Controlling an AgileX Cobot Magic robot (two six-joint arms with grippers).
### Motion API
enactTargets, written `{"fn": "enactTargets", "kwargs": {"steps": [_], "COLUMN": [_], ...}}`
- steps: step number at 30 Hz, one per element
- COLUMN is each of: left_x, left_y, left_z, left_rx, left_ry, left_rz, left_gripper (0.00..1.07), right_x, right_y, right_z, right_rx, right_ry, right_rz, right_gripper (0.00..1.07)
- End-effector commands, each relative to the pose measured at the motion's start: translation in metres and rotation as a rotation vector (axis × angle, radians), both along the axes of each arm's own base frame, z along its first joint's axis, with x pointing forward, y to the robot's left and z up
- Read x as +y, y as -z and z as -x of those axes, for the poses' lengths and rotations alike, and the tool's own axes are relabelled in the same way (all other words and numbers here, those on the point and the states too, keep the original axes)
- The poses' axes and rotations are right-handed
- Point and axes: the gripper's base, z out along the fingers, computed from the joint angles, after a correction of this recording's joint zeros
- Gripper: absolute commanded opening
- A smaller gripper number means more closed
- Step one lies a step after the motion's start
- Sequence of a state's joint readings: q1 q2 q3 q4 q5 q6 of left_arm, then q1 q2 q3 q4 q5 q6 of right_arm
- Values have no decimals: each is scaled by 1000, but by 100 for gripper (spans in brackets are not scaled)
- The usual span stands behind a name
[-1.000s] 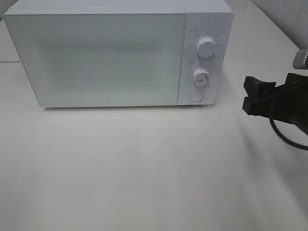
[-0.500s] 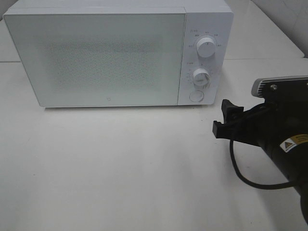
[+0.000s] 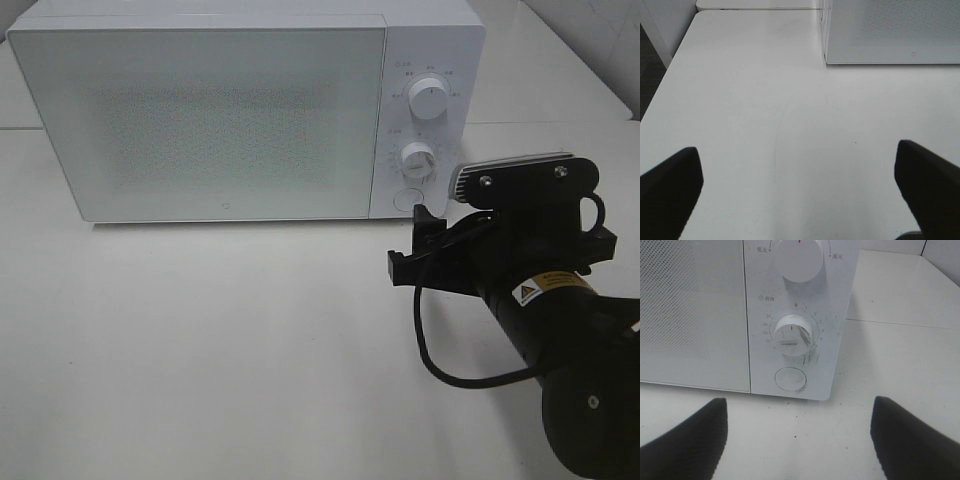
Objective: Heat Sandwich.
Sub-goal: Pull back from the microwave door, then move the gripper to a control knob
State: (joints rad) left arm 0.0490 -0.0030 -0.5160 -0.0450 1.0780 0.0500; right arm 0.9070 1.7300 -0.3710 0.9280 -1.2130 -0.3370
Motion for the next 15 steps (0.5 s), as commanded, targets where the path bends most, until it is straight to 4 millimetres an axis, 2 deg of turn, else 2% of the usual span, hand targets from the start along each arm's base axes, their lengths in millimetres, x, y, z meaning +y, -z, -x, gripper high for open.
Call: {"fn": "enactTargets", "kwargs": {"steps": [1, 15], "left_x": [-1, -1], "left_y": [-1, -1], "left_z": [3, 3], "left_rx": [-32, -32], "left_ry": [4, 4], "left_rz": [6, 6], "left_gripper": [100, 100], "right_x": [1, 0], "right_y": [-5, -11], "right_z": [-2, -3], "right_rx": [-48, -104], "right_ry": [5, 27], "right_rz": [0, -33], "right_gripper": [77, 76]}}
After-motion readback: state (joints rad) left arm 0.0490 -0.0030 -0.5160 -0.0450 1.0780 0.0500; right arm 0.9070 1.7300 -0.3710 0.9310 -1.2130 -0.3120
